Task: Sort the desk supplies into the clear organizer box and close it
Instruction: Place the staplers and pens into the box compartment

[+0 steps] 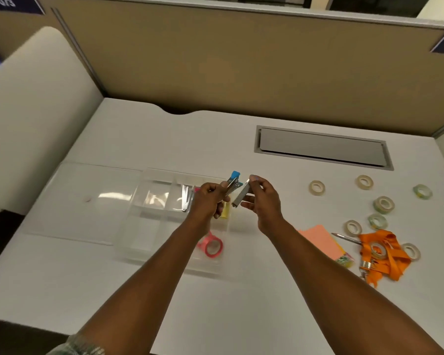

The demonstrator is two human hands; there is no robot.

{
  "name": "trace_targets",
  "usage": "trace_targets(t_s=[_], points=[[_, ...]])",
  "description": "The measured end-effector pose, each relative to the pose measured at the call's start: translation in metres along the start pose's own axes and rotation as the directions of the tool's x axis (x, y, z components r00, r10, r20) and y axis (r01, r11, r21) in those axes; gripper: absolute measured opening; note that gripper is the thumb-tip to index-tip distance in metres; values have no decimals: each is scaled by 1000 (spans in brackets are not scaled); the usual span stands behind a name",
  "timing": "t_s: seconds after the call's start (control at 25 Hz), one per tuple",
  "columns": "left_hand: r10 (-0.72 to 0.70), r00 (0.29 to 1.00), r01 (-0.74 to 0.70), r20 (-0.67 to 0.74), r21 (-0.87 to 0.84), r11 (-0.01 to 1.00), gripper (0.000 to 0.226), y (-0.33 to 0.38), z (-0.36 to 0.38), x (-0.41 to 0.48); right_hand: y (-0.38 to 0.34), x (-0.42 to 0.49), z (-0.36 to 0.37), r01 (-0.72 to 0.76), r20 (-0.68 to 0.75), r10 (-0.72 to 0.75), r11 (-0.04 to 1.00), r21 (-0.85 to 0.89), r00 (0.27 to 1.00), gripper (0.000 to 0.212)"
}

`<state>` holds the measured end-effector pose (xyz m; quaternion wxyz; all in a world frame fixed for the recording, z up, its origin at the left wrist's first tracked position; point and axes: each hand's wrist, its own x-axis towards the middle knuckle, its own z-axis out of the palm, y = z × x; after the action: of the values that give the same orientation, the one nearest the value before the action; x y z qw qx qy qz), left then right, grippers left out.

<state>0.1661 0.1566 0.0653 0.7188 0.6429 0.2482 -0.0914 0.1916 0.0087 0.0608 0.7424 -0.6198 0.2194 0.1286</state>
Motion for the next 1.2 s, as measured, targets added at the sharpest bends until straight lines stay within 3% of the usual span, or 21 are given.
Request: trace_targets(t_s=[0.2,0.4,0.56,0.84,1.0,1.2], points=[[13,981,-4,-194,47,999,8,-3,-63,6,17,-5,74,50,88,-26,955,-294,996,22],[80,940,10,-332,259,966,13,-12,-97,18,28,1,120,171,122,-122,795,-582,985,23],[204,902,22,-380,513,858,13,-15,-102,26,34,6,140,190,119,-149,686,-702,982,26],[306,874,-13,-378,612,791,13,-20,-98,29,42,13,150,170,122,-122,560,-811,985,17],[369,829,-57,-420,593,804,12,-21,-95,27,43,14,147,169,128,-111,582,-795,985,34],[369,865,-72,-341,644,762,5,-28,-90,27,42,15,142,151,130,-79,612,-777,988,51]])
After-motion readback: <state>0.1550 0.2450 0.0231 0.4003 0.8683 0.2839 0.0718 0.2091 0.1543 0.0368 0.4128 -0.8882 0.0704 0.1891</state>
